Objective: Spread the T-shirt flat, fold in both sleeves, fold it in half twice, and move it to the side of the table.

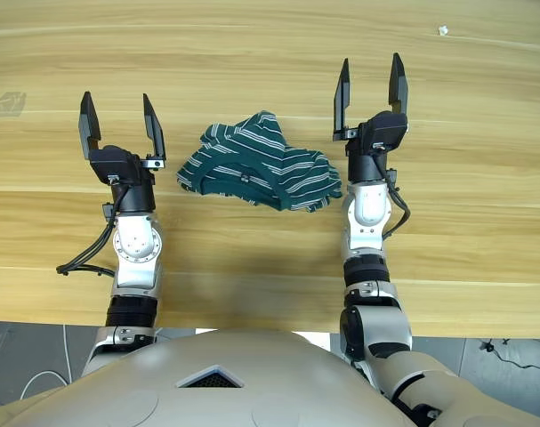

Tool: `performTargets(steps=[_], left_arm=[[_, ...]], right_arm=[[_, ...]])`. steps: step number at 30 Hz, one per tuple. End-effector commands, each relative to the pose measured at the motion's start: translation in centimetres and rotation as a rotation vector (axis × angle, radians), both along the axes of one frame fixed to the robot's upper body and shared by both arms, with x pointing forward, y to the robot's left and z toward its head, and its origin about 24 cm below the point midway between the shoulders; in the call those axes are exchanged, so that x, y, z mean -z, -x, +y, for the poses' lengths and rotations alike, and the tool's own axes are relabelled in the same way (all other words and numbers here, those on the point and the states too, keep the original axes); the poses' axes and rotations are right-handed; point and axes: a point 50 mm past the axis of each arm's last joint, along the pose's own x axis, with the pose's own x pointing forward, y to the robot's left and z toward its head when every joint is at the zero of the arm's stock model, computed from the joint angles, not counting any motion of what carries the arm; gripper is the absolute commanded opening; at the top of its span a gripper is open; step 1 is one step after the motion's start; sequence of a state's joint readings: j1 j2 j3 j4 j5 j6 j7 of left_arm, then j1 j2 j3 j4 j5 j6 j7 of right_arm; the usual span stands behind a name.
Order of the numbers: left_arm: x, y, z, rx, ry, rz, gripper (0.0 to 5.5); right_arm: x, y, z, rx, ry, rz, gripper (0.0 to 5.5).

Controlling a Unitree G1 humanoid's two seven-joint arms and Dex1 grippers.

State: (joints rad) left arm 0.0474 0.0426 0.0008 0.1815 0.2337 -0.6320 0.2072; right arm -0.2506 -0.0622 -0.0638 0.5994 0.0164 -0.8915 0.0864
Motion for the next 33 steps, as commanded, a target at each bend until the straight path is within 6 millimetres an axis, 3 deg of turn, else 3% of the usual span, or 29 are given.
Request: performTargets(steps=[1,4,7,11,14,17,21,28,33], left_arm=[[0.2,0.0,0.0,0.012,-0.021,0.02,3.82],[0.2,-0.2,-0.1,0.018,-0.042,0.017,3.82],[-0.2,0.1,0.2,0.074,-0.169,0.006,3.82],[-0.2,2.9,0.9,0.414,-0.607,0.051,3.82],[1.3,6.5,4.5,0.697,-0.919,0.307,3.82],[1.1,7.4,6.0,0.829,-1.027,0.451,3.82],[1.1,6.6,5.7,0.889,-1.098,0.467,3.82],[-0.4,3.8,4.7,0.746,-1.067,0.279,3.82],[-0.5,2.7,4.6,0.722,-1.056,0.247,3.82]], right_arm=[[-0.2,0.0,0.0,-0.012,0.009,-0.012,3.44],[-0.2,-0.1,0.1,-0.014,0.008,-0.01,3.44],[-0.5,0.2,0.4,-0.076,0.08,-0.036,3.44],[-1.5,4.1,1.3,-0.388,0.501,-0.186,3.44],[-1.1,7.3,0.3,-0.618,0.786,-0.124,3.44],[-0.7,9.9,0.3,-0.769,0.911,-0.053,3.44],[0.2,12.2,0.3,-0.895,0.987,0.054,3.44],[0.7,11.1,-0.4,-0.816,1.176,0.05,3.44],[1.9,10.2,-0.6,-0.741,1.29,0.041,3.44]])
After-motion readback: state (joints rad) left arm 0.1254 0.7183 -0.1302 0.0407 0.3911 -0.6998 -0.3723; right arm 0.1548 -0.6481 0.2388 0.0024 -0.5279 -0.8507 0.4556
